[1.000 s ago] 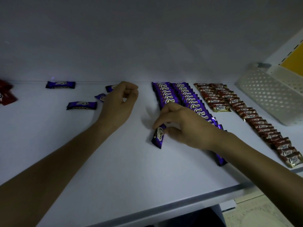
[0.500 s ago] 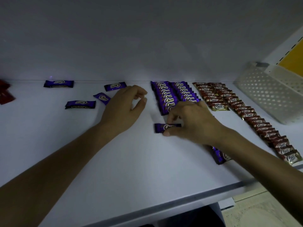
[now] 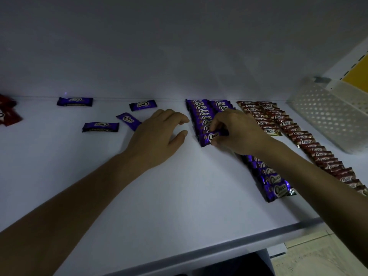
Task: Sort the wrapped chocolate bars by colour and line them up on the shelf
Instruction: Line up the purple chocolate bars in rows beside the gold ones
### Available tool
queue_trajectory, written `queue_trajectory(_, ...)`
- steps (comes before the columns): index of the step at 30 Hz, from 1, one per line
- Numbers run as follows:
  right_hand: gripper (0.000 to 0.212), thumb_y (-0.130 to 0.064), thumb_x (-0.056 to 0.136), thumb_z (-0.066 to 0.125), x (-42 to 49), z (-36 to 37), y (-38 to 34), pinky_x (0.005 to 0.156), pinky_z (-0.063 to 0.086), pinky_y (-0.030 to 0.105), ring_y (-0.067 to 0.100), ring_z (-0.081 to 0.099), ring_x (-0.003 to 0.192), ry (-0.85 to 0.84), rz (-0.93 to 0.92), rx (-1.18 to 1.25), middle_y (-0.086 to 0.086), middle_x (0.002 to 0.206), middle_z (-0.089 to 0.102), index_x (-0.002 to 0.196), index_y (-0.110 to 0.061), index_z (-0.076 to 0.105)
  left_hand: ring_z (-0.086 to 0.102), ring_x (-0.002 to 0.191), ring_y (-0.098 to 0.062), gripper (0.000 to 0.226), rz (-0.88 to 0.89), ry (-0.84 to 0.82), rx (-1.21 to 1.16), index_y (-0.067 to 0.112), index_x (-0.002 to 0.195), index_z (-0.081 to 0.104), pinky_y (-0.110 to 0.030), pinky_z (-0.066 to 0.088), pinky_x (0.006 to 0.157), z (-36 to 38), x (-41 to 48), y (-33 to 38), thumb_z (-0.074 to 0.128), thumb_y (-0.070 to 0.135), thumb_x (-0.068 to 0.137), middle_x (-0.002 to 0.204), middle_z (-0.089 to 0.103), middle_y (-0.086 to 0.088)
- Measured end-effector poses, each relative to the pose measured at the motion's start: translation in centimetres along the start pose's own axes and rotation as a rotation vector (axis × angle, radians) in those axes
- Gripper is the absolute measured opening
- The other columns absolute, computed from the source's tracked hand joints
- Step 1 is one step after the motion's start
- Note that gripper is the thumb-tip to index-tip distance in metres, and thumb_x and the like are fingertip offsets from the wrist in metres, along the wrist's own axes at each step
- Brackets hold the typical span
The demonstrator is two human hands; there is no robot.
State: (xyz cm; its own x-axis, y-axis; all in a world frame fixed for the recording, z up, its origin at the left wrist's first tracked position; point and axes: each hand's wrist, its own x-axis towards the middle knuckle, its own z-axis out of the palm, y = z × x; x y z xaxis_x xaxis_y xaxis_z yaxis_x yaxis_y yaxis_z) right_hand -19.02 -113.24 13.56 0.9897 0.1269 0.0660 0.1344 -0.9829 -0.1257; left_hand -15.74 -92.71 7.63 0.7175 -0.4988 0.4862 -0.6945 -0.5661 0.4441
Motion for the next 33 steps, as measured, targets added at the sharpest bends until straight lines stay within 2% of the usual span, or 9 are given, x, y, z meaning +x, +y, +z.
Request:
queue_trajectory(4, 0.020, -0.021, 0.076, 0.071, 0.3, 0.0, -0.9, 0.084, 0.041, 0.033, 0.019, 0.053, 0.098, 0.017, -0.015, 0.039, -0.002, 0.099, 0.059, 0.093, -0.024, 0.062, 0.052, 0.110, -0.024, 0.043, -0.026, -0.031, 0.022, 0.011, 0.126, 0.057, -0.046, 0.052, 0.081, -0.5, 0.4, 0.0, 0.055, 0.034, 0.090, 0.120, 0.059, -0.007)
queue_trajectory(7, 0.012, -0.015, 0.082, 0.066, 1.9, 0.0, -3.3, 0.078, 0.045, 0.029, 0.016, 0.057, 0.092, 0.056, -0.063, 0.229, -0.004, 0.095, 0.058, 0.094, -0.018, 0.064, 0.040, 0.130, -0.031, 0.059, -0.064, -0.069, 0.219, 0.012, 0.139, 0.046, -0.051, 0.041, 0.101, -2.1, 0.8, -1.4, 0.063, 0.037, 0.088, 0.140, 0.046, -0.012)
queue_trajectory(12, 0.026, -0.017, 0.092, 0.052, 7.3, 3.5, -10.6, 0.076, 0.036, 0.026, 0.026, 0.053, 0.103, 0.125, -0.101, 0.441, 0.013, 0.115, 0.055, 0.116, -0.008, 0.057, 0.042, 0.128, -0.046, 0.084, -0.291, 0.060, 0.489, 0.006, 0.133, 0.052, -0.062, 0.039, 0.095, -5.4, -1.4, -7.1, 0.036, 0.069, 0.080, 0.139, 0.046, -0.026)
queue_trajectory(16, 0.037, -0.030, 0.099, 0.039, 10.0, 6.6, -13.7, 0.091, 0.036, 0.034, 0.029, 0.045, 0.116, 0.067, 0.020, 0.294, 0.012, 0.127, 0.047, 0.130, -0.013, 0.047, 0.035, 0.135, -0.036, 0.101, -0.579, 0.000, 0.505, 0.015, 0.141, 0.044, -0.056, 0.025, 0.109, -6.1, -2.3, -9.8, 0.024, 0.088, 0.074, 0.145, 0.041, -0.017)
queue_trajectory(21, 0.032, -0.029, 0.095, 0.045, 9.3, 6.8, -13.1, 0.088, 0.036, 0.033, 0.027, 0.043, 0.113, 0.092, -0.021, 0.274, 0.011, 0.122, 0.047, 0.123, -0.020, 0.058, 0.046, 0.120, -0.037, 0.104, -0.422, -0.051, 0.385, 0.011, 0.132, 0.055, -0.045, 0.036, 0.100, -6.0, -1.9, -9.7, 0.022, 0.084, 0.067, 0.127, 0.057, -0.018)
queue_trajectory(24, 0.031, -0.025, 0.092, 0.050, 8.5, 7.1, -12.0, 0.086, 0.046, 0.037, 0.029, 0.051, 0.106, 0.092, -0.050, 0.419, 0.014, 0.115, 0.056, 0.119, -0.020, 0.064, 0.043, 0.110, -0.012, 0.085, -0.201, -0.082, 0.163, 0.014, 0.123, 0.062, -0.032, 0.028, 0.094, -6.4, -2.2, -8.2, 0.037, 0.076, 0.072, 0.113, 0.058, -0.003)
queue_trajectory(26, 0.030, -0.022, 0.091, 0.051, 7.6, 7.6, -11.8, 0.085, 0.049, 0.040, 0.030, 0.056, 0.101, 0.142, -0.035, 0.515, 0.014, 0.111, 0.061, 0.117, -0.018, 0.065, 0.038, 0.122, -0.016, 0.098, -0.216, -0.067, 0.147, 0.020, 0.131, 0.056, -0.038, 0.029, 0.102, -6.4, -2.5, -7.6, 0.041, 0.087, 0.062, 0.129, 0.050, -0.005)
queue_trajectory(29, 0.031, -0.016, 0.089, 0.053, 6.4, 8.1, -11.8, 0.088, 0.046, 0.039, 0.026, 0.055, 0.102, 0.199, 0.015, 0.541, 0.010, 0.113, 0.061, 0.118, -0.018, 0.064, 0.013, 0.146, -0.027, 0.122, -0.366, -0.156, 0.336, 0.029, 0.147, 0.032, -0.051, 0.014, 0.115, -5.8, -2.7, -7.9, 0.035, 0.095, 0.045, 0.159, 0.019, -0.004)
queue_trajectory(33, 0.032, -0.027, 0.086, 0.061, 5.7, 7.9, -11.9, 0.085, 0.038, 0.032, 0.023, 0.049, 0.104, 0.203, -0.010, 0.519, 0.004, 0.111, 0.060, 0.118, -0.022, 0.063, 0.041, 0.133, -0.026, 0.114, -0.341, -0.183, 0.284, 0.026, 0.142, 0.043, -0.044, 0.031, 0.108, -6.2, -2.6, -8.6, 0.039, 0.094, 0.050, 0.142, 0.049, 0.000)
